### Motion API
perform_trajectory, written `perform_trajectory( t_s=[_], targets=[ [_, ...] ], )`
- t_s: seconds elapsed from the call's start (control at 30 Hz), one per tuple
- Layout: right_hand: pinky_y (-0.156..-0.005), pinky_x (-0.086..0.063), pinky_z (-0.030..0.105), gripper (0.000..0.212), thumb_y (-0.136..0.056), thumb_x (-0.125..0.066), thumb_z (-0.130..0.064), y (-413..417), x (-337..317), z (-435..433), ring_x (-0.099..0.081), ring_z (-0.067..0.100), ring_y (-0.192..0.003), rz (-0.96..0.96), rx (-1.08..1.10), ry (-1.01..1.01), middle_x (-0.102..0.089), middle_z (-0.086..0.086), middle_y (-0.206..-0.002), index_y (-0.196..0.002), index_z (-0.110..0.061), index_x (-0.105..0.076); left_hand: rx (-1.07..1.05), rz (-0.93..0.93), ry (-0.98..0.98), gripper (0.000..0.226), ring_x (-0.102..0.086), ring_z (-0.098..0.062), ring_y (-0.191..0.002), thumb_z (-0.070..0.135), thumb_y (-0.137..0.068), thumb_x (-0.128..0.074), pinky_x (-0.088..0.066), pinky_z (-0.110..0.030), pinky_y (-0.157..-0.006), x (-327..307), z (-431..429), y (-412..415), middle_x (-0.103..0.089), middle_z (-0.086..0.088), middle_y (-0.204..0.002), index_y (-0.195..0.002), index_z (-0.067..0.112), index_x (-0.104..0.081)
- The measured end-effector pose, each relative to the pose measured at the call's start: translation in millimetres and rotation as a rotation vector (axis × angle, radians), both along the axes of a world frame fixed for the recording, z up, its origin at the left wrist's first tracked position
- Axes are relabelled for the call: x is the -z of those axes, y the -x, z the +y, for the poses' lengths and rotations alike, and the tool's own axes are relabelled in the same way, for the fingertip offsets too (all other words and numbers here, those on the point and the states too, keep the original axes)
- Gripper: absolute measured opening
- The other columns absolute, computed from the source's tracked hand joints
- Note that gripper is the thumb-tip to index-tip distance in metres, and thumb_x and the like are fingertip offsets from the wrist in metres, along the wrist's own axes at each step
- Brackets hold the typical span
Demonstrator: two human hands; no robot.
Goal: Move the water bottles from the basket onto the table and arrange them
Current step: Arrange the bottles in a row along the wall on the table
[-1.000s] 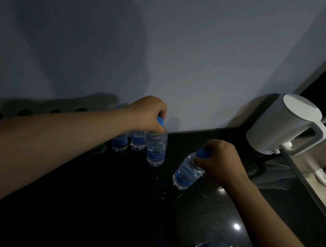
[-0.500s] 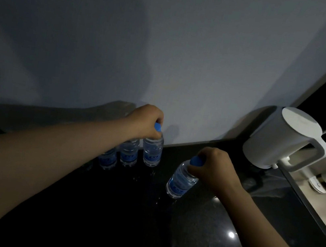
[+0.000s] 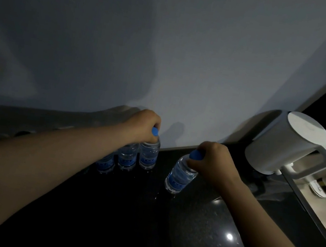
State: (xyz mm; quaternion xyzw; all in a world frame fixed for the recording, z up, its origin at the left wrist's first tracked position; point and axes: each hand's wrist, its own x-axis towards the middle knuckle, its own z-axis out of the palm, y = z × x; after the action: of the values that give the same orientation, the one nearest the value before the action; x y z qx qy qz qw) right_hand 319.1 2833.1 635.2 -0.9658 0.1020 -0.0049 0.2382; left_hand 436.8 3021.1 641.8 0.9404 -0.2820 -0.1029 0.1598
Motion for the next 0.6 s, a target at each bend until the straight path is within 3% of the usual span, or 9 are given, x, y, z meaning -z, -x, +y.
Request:
perform_trajectory(
  t_s=[0.13, 0.3, 0.47, 0.6],
  targets=[
    [-0.062, -0.048, 0.017, 0.029, -0.078, -0.075, -0.025, -12.3, -2.3, -2.3, -0.061, 0.013, -0.08, -0.001, -0.021, 0.032, -0.064, 0.004, -0.094, -0.101, -0.01, -0.065, -0.008, -0.003, -0.013, 0.018, -0.039, -0.002, -0.062, 0.024, -0.08, -0.069, -0.02, -0.012, -0.048, 2.4, 0.2, -0.2, -0.052, 0.007, -0.091, -0.097, 0.017, -0.067],
    [-0.078, -0.057, 0.036, 0.031, -0.078, -0.075, -0.023, -31.1, -10.0, -3.8, -0.063, 0.02, -0.084, 0.004, -0.023, 0.057, -0.066, 0.009, -0.095, -0.1, -0.004, -0.066, 0.006, 0.041, -0.025, 0.014, -0.049, -0.014, -0.077, 0.019, -0.077, -0.072, -0.03, -0.02, -0.055, 6.3, -6.5, -6.3, -0.052, 0.002, -0.086, -0.086, 0.016, -0.061],
    [-0.076, -0.056, 0.035, 0.029, -0.077, -0.074, -0.023, -54.3, -13.8, -4.1, -0.062, 0.022, -0.082, 0.016, -0.017, 0.09, -0.066, 0.011, -0.093, -0.097, -0.002, -0.067, -0.014, 0.068, -0.025, 0.01, -0.051, -0.014, -0.071, 0.018, -0.077, -0.071, -0.027, -0.018, -0.049, 9.0, -4.8, -8.4, -0.058, -0.001, -0.082, -0.081, 0.013, -0.064],
    [-0.075, -0.056, 0.035, 0.027, -0.078, -0.074, -0.02, -73.4, -11.0, -2.5, -0.062, 0.022, -0.082, 0.012, -0.02, 0.092, -0.066, 0.013, -0.093, -0.096, -0.001, -0.068, -0.04, 0.075, -0.039, 0.017, -0.054, -0.017, -0.078, 0.016, -0.077, -0.068, -0.036, -0.023, -0.061, 4.8, -2.5, -10.1, -0.066, -0.007, -0.092, -0.093, 0.01, -0.07]
  ],
)
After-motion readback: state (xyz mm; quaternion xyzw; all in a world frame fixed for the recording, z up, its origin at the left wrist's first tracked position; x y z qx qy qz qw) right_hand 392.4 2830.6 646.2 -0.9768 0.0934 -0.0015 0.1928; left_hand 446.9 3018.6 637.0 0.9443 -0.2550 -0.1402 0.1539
